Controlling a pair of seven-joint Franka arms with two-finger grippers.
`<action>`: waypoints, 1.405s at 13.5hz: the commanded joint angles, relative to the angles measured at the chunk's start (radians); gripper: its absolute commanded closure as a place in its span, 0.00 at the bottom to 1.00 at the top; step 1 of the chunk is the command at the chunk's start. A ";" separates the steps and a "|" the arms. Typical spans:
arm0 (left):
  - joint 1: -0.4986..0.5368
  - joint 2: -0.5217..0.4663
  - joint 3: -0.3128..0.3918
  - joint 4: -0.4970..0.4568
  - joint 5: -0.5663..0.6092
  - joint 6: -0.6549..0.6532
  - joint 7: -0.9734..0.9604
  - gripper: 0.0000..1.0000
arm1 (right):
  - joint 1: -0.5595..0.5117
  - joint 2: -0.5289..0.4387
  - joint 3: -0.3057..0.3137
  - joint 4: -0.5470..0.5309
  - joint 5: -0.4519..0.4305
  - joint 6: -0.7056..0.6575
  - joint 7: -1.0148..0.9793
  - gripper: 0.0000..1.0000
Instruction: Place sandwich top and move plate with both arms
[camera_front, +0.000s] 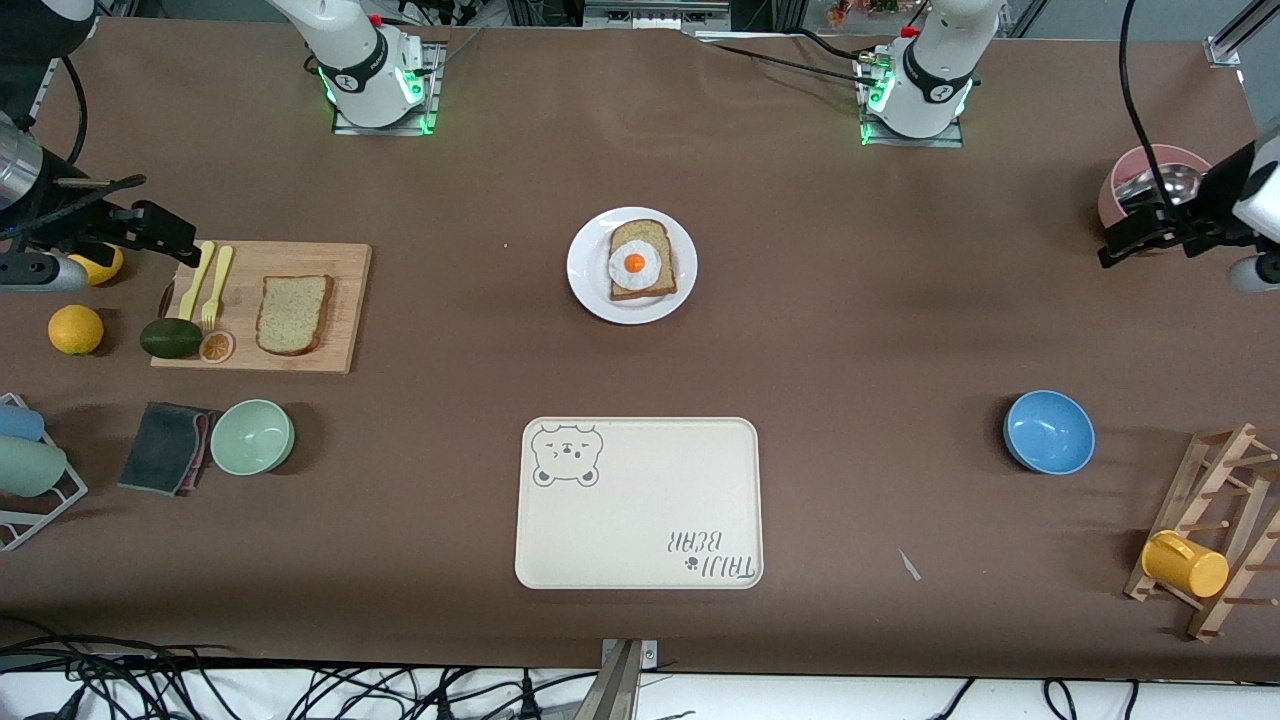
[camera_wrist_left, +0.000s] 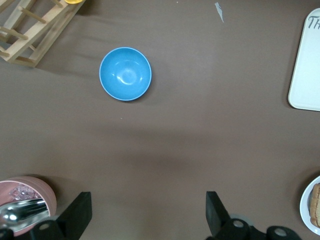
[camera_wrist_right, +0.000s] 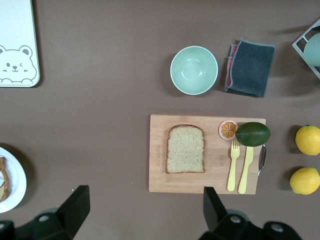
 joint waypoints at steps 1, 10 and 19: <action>-0.358 -0.014 0.358 0.000 0.025 -0.018 -0.007 0.00 | 0.011 -0.019 -0.007 -0.012 -0.011 -0.005 -0.010 0.00; -0.534 -0.017 0.512 -0.004 0.020 -0.021 -0.035 0.00 | 0.011 -0.018 -0.006 -0.011 -0.006 -0.008 -0.010 0.00; -0.532 -0.016 0.506 0.002 0.020 -0.027 -0.028 0.00 | 0.011 -0.013 -0.006 -0.009 0.001 -0.005 -0.015 0.00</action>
